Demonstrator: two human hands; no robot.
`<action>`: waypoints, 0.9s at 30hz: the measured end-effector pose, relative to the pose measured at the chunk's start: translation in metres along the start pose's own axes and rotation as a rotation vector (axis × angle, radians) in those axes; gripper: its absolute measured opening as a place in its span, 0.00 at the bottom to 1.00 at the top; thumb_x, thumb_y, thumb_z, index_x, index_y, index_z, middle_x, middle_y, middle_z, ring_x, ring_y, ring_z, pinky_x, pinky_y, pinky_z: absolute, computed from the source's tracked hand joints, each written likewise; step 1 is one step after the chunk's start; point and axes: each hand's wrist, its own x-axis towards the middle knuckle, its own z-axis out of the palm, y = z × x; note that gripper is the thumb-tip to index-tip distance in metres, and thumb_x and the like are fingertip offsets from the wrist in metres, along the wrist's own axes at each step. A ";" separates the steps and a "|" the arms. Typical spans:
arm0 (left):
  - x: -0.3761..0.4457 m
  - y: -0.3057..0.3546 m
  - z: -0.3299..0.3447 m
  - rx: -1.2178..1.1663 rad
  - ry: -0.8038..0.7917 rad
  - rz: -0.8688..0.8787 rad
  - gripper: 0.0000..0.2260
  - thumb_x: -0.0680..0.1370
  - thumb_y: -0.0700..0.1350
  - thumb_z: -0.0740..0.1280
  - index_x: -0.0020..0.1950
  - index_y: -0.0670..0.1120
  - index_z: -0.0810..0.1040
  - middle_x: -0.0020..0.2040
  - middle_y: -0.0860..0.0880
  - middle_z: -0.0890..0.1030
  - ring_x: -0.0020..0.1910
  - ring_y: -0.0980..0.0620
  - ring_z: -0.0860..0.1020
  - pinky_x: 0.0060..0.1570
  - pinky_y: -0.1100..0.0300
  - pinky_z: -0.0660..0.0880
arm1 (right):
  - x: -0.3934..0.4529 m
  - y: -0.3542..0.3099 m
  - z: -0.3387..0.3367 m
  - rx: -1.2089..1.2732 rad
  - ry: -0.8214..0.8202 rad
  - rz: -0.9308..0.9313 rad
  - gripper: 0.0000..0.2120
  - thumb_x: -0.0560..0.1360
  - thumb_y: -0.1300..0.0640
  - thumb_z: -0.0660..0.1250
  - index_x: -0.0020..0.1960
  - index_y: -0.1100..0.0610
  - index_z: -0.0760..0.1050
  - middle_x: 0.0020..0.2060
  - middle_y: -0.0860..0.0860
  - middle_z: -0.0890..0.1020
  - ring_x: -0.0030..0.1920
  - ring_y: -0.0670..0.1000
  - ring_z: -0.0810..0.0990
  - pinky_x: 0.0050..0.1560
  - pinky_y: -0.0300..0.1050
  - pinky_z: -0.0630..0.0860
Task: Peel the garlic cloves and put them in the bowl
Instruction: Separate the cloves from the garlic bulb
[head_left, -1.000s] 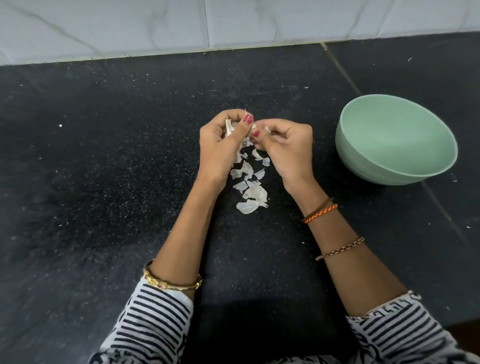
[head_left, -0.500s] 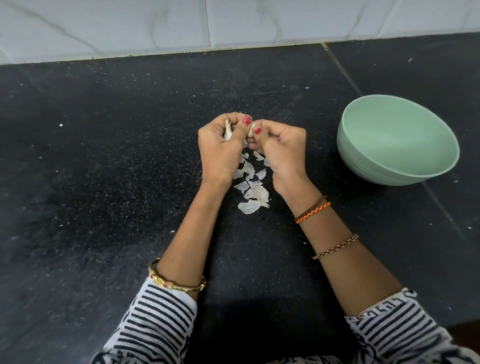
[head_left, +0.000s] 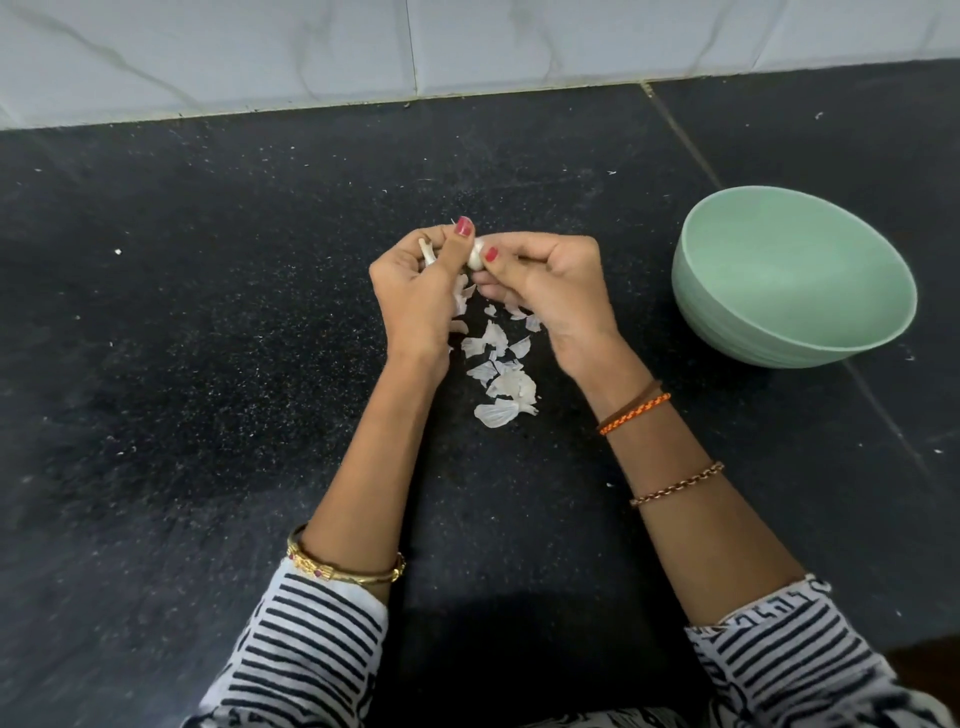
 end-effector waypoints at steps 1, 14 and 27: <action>0.001 0.001 -0.001 -0.008 -0.013 -0.033 0.08 0.75 0.41 0.69 0.36 0.45 0.76 0.28 0.50 0.76 0.27 0.55 0.71 0.28 0.63 0.70 | 0.000 -0.002 -0.005 -0.057 -0.051 -0.022 0.07 0.73 0.68 0.67 0.50 0.66 0.79 0.37 0.53 0.82 0.34 0.44 0.82 0.38 0.34 0.78; -0.002 -0.001 -0.003 -0.003 -0.332 0.071 0.09 0.72 0.35 0.70 0.51 0.41 0.79 0.39 0.52 0.83 0.41 0.56 0.81 0.44 0.64 0.76 | -0.001 -0.008 -0.020 -0.072 0.055 -0.024 0.03 0.72 0.65 0.69 0.42 0.60 0.82 0.39 0.55 0.84 0.40 0.48 0.83 0.43 0.39 0.80; 0.003 -0.011 -0.009 0.542 -0.239 0.536 0.11 0.72 0.40 0.67 0.53 0.40 0.82 0.43 0.53 0.80 0.41 0.66 0.77 0.46 0.67 0.75 | 0.000 -0.008 -0.025 -0.098 0.023 0.118 0.03 0.70 0.63 0.71 0.39 0.58 0.82 0.32 0.48 0.82 0.35 0.43 0.77 0.38 0.34 0.74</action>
